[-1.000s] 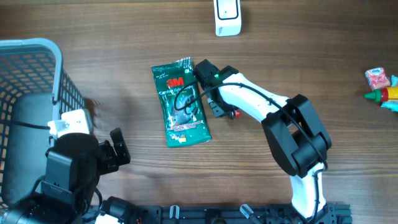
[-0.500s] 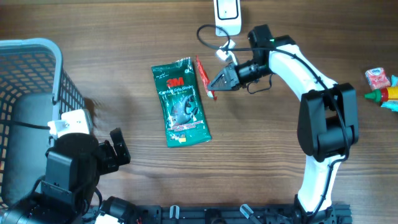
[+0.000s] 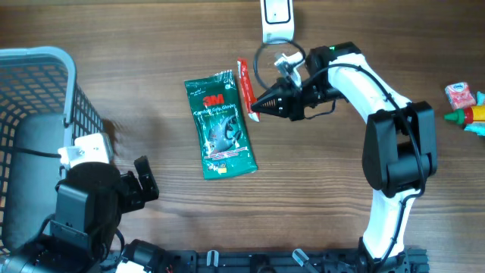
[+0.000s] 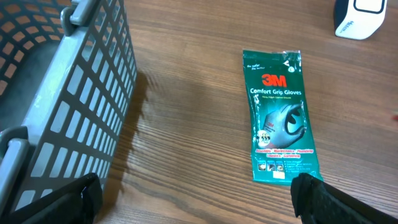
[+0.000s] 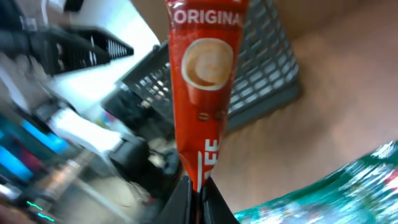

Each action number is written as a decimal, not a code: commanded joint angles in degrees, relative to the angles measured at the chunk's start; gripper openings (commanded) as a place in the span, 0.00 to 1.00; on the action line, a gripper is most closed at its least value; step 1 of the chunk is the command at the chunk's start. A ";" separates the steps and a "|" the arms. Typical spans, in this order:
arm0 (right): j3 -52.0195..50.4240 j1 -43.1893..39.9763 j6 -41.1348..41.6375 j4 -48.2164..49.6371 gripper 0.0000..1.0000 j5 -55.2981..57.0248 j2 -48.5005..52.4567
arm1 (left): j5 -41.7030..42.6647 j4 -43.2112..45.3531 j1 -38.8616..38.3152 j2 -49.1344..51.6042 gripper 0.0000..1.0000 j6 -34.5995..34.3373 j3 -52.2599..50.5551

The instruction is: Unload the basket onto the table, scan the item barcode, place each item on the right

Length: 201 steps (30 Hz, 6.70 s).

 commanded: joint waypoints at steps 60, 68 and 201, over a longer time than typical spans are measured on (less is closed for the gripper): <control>1.05 0.22 94.05 35.10 0.05 61.09 -9.33 | -0.50 -0.02 -0.13 -0.31 1.00 0.46 0.07; 4.46 -0.31 100.37 53.70 0.05 66.64 -1.29 | -0.52 -0.02 -0.13 -0.31 1.00 0.46 0.07; 9.84 6.36 101.92 19.63 1.00 66.36 1.57 | 45.77 50.88 12.46 75.63 0.04 -8.50 -6.45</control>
